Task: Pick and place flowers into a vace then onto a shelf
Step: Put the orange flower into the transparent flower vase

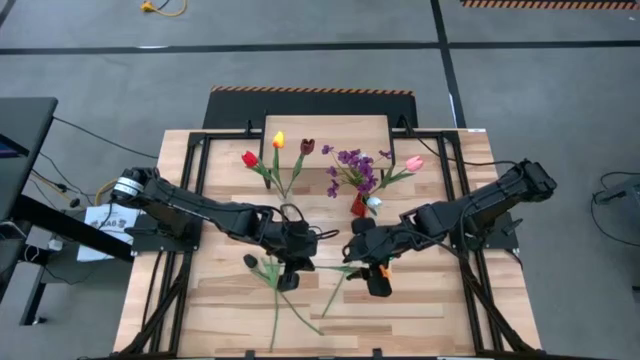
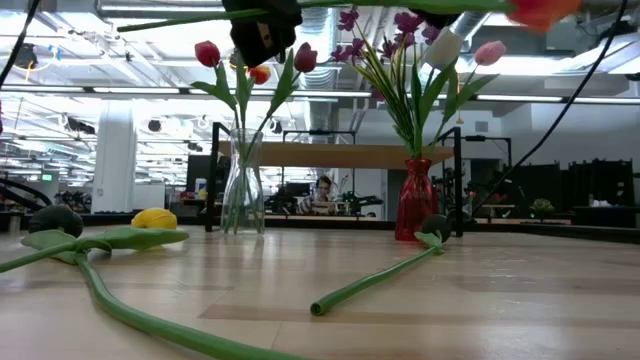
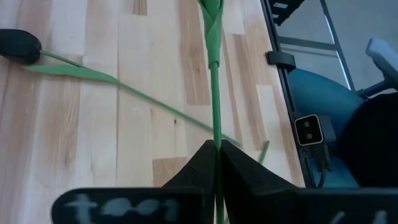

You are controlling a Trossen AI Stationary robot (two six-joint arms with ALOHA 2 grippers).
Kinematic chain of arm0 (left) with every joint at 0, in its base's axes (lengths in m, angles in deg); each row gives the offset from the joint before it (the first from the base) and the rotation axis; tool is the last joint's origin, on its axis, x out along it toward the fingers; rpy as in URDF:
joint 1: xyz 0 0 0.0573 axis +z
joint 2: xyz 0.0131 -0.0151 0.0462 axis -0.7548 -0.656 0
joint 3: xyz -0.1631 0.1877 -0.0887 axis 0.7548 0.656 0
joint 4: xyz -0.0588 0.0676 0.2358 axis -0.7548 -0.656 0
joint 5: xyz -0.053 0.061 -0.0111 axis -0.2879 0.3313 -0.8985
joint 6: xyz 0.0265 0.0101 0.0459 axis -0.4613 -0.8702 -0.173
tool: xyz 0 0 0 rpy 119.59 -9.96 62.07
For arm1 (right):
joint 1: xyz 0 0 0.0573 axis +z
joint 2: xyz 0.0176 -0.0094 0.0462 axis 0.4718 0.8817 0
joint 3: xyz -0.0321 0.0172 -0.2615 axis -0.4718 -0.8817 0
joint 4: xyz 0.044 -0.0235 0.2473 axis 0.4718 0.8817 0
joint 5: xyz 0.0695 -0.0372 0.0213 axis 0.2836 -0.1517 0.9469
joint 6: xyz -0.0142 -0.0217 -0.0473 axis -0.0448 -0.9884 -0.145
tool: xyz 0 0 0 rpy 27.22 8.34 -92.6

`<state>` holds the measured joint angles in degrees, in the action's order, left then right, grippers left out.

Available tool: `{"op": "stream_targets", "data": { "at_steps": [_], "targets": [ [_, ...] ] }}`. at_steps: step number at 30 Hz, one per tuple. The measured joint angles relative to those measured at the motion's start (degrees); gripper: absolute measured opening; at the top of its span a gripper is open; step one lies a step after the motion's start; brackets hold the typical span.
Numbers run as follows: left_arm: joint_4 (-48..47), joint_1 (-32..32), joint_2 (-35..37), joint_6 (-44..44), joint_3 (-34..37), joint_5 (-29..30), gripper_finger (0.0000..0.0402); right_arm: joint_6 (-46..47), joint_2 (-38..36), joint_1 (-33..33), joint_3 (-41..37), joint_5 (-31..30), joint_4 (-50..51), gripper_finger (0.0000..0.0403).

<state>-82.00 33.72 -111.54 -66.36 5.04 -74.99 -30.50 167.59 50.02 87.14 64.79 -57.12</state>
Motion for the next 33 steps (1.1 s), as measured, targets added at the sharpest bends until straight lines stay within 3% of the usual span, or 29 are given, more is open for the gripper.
{"op": "stream_targets", "data": {
  "at_steps": [5, 9, 20, 28, 33],
  "targets": [
    [0.0, -1.4, 0.0, 0.7, 0.0, 0.1, 0.0, 0.1, 0.0, 1.4, 0.0, 0.0, 0.0, 0.0228],
    [-0.4, -2.8, 0.0, 1.2, 0.0, 0.4, 0.0, 0.1, 0.0, 2.3, 0.5, 0.0, -0.2, 0.0242],
    [-4.7, -4.1, 2.7, 2.1, 0.0, 10.0, 0.0, 1.0, 0.0, 5.9, 8.1, -0.1, -0.3, 0.023],
    [-3.9, -8.0, 11.8, 0.6, 0.0, 17.0, 0.0, 1.9, 0.0, 7.0, 13.3, -0.1, 8.8, 0.022],
    [-3.7, -11.4, 18.7, -3.3, 0.0, 25.1, 0.0, 1.9, 0.0, 7.0, 16.0, -0.1, 10.2, 0.0214]
  ]
}}
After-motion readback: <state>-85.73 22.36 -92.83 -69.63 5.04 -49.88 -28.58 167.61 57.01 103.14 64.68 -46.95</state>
